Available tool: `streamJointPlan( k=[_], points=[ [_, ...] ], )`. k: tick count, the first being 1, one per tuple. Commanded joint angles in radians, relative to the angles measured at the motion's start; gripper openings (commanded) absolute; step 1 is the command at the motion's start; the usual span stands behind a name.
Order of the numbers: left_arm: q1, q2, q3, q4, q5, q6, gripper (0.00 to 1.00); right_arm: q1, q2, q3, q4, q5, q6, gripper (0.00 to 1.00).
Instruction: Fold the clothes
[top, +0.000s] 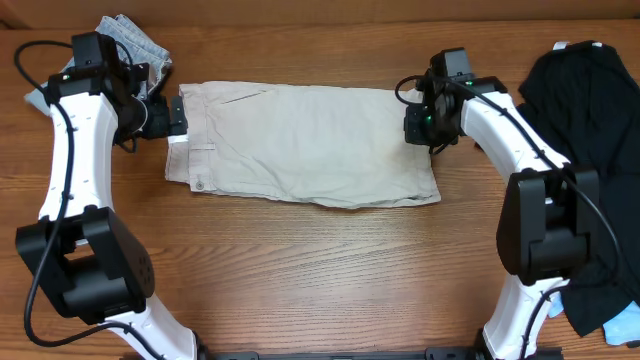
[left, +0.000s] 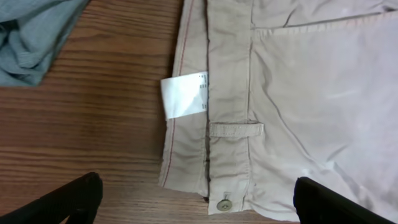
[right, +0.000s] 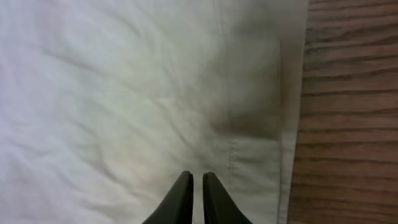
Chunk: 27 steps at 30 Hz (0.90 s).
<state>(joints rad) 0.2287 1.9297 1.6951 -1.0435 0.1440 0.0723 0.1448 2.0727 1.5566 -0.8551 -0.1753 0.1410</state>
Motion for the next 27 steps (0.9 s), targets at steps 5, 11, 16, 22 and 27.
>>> streamJointPlan(
  k=[5,11,16,22,27],
  points=[
    [-0.005,0.113,-0.005,0.002,0.032,0.064,1.0,-0.002,0.075,-0.001,0.001,0.005,-0.011,0.1],
    [-0.005,0.187,-0.005,0.016,0.111,0.144,1.0,-0.002,0.079,-0.001,0.002,0.005,-0.011,0.1],
    [-0.006,0.256,-0.005,0.051,0.156,0.152,1.0,-0.002,0.079,-0.001,-0.002,0.006,-0.011,0.11],
    [-0.006,0.314,-0.005,0.066,0.172,0.153,1.0,-0.002,0.079,-0.001,-0.002,0.005,-0.011,0.11],
    [-0.008,0.351,-0.005,0.069,0.198,0.153,1.0,-0.002,0.079,-0.001,0.005,0.005,-0.011,0.11]
  ],
)
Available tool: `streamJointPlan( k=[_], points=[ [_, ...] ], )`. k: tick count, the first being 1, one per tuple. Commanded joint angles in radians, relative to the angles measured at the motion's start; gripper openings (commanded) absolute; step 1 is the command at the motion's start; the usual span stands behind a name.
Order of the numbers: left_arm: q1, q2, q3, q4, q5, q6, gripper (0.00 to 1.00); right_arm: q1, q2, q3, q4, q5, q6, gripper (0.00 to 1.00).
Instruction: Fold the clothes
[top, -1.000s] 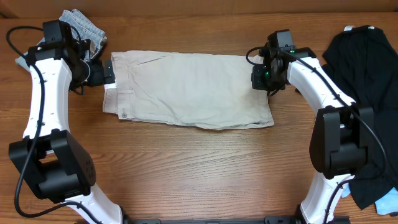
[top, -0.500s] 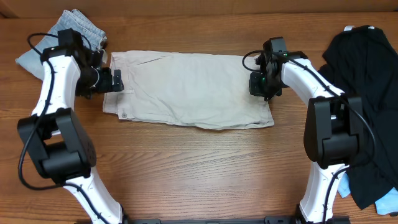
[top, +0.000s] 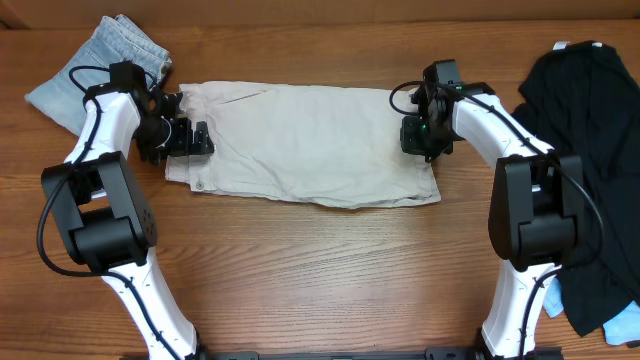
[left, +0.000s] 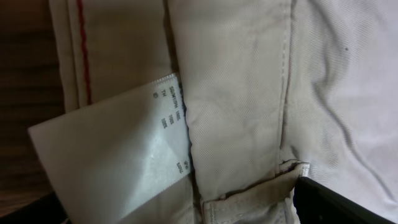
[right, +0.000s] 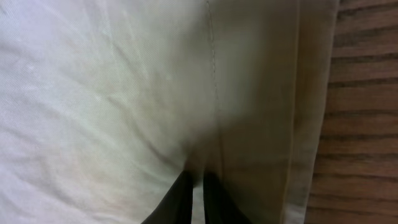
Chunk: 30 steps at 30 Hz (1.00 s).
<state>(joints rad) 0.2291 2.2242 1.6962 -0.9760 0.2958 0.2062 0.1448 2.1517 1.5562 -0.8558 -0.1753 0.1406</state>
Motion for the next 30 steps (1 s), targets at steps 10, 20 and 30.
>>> streamJointPlan(
  k=[10,20,30],
  points=[
    [-0.026,0.078,-0.006,0.002,0.09,0.019,1.0,-0.002,0.0,0.0,-0.004,0.005,-0.011,0.11],
    [-0.056,0.078,-0.012,0.011,0.09,0.019,1.0,-0.002,0.0,0.0,-0.004,0.006,-0.011,0.11],
    [-0.116,0.078,-0.088,0.103,0.09,-0.004,1.0,-0.002,0.0,0.0,-0.006,0.006,-0.011,0.11]
  ],
)
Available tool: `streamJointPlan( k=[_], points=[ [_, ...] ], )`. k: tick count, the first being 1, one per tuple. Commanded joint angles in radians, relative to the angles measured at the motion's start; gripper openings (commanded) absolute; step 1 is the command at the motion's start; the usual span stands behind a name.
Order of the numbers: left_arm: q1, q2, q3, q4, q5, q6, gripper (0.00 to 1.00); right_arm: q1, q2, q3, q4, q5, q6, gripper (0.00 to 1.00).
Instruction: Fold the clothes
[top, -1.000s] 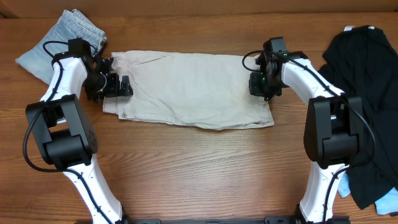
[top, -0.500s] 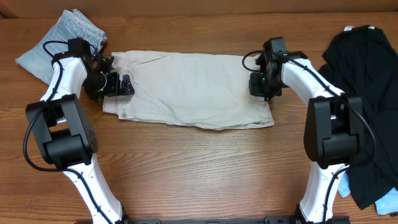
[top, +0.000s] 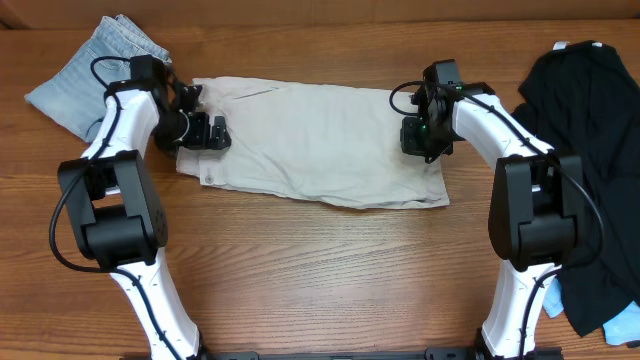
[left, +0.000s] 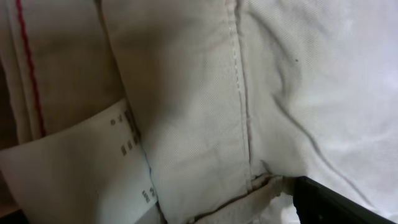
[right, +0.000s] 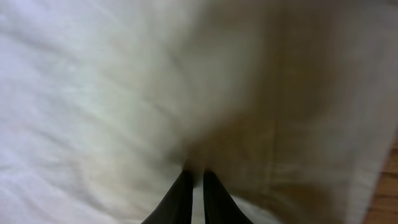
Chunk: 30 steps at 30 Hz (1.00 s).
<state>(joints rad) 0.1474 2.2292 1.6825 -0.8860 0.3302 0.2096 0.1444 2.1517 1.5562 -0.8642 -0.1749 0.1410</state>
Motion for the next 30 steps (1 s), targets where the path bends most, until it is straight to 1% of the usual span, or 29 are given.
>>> streamJointPlan(
  k=[1,5,8,10,14,18,20,22,26,27,30],
  points=[
    [-0.037,0.073,-0.086,0.028,0.056,-0.016,1.0,-0.001,0.0,0.0,0.003,0.005,-0.011,0.11],
    [-0.037,0.073,-0.14,0.08,0.056,-0.053,1.0,-0.001,0.0,0.0,-0.001,0.005,-0.011,0.11],
    [-0.037,0.073,-0.173,0.103,0.056,-0.058,0.92,-0.001,0.0,0.0,0.0,0.005,-0.011,0.11],
    [-0.038,0.073,-0.19,0.115,0.068,-0.06,0.8,-0.001,0.0,0.0,0.0,0.005,-0.011,0.11],
    [-0.038,0.073,-0.21,0.141,0.095,-0.066,0.52,-0.001,0.0,0.0,-0.002,0.005,-0.011,0.11],
    [-0.038,0.073,-0.21,0.148,0.097,-0.114,0.36,-0.001,0.0,0.0,-0.005,0.005,-0.011,0.11],
    [-0.037,0.073,-0.21,0.151,0.097,-0.133,0.25,-0.001,0.0,0.0,-0.008,0.002,-0.011,0.11],
    [-0.038,0.073,-0.21,0.15,0.098,-0.158,0.17,-0.001,0.0,0.0,-0.009,-0.008,-0.011,0.11],
    [-0.038,0.073,-0.21,0.131,0.102,-0.191,0.06,-0.001,0.0,0.0,-0.011,-0.01,-0.011,0.11],
    [-0.038,0.073,-0.21,0.128,0.11,-0.191,0.04,-0.001,0.0,0.0,-0.009,-0.01,-0.011,0.11],
    [-0.038,0.073,-0.21,0.124,0.129,-0.191,0.04,-0.001,0.0,0.0,-0.003,-0.009,-0.011,0.11]
  ],
)
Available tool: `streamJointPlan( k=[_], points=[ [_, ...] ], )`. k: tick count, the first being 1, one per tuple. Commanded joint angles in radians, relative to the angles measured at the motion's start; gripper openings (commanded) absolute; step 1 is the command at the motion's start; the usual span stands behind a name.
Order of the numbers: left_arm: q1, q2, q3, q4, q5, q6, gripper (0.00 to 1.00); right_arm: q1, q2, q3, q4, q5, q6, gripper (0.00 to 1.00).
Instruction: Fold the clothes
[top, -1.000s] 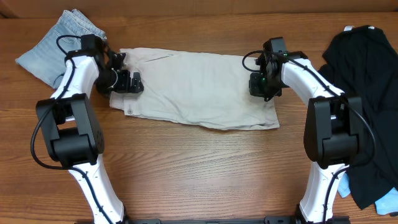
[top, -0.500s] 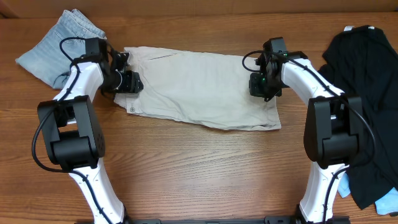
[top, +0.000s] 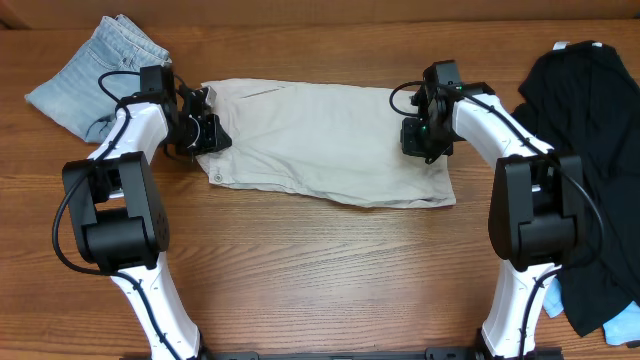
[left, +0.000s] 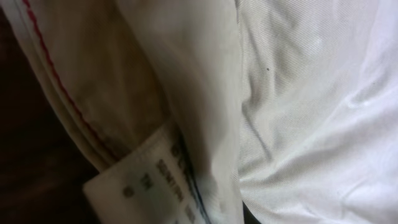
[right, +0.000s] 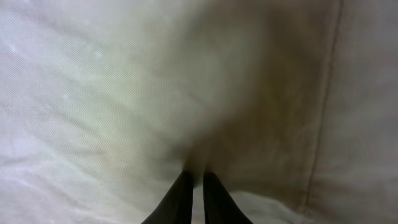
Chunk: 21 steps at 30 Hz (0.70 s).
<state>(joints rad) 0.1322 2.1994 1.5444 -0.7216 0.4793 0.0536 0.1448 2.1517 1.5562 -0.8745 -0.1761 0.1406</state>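
Beige shorts (top: 330, 140) lie flat across the back of the table, waistband to the left. My left gripper (top: 203, 135) is at the waistband's left end. In its wrist view the waistband (left: 143, 81) with red stitching and the white label (left: 155, 186) fill the frame. They hide the fingers, which seem shut on the cloth. My right gripper (top: 420, 140) is shut, its black fingertips (right: 184, 186) pressed down onto the shorts near the right hem.
Folded blue jeans (top: 100, 65) lie at the back left, just beyond the left arm. A heap of black clothing (top: 590, 120) covers the right edge of the wooden table (top: 300, 280), with a pale blue item (top: 620, 325) at its front corner.
The shorts have shifted a little to the right, and my left gripper with them. The black finger at the lower right of the left wrist view no longer shows. The right gripper has stayed put.
First my left gripper hung wide open above the waistband and label, and the right was shut just over the hem. Then the left was down on the waistband and the right tips on the cloth. Since then the shorts have moved rightward in two steps.
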Motion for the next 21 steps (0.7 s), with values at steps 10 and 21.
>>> streamJointPlan(
  k=[10,21],
  points=[
    [-0.021,0.054,-0.032,-0.134,-0.011,-0.008,0.04,-0.002,-0.02,0.057,-0.077,-0.059,-0.014,0.13],
    [-0.021,-0.193,0.031,-0.224,-0.073,0.003,0.04,-0.003,-0.06,0.177,-0.17,-0.06,-0.015,0.32]
  ],
)
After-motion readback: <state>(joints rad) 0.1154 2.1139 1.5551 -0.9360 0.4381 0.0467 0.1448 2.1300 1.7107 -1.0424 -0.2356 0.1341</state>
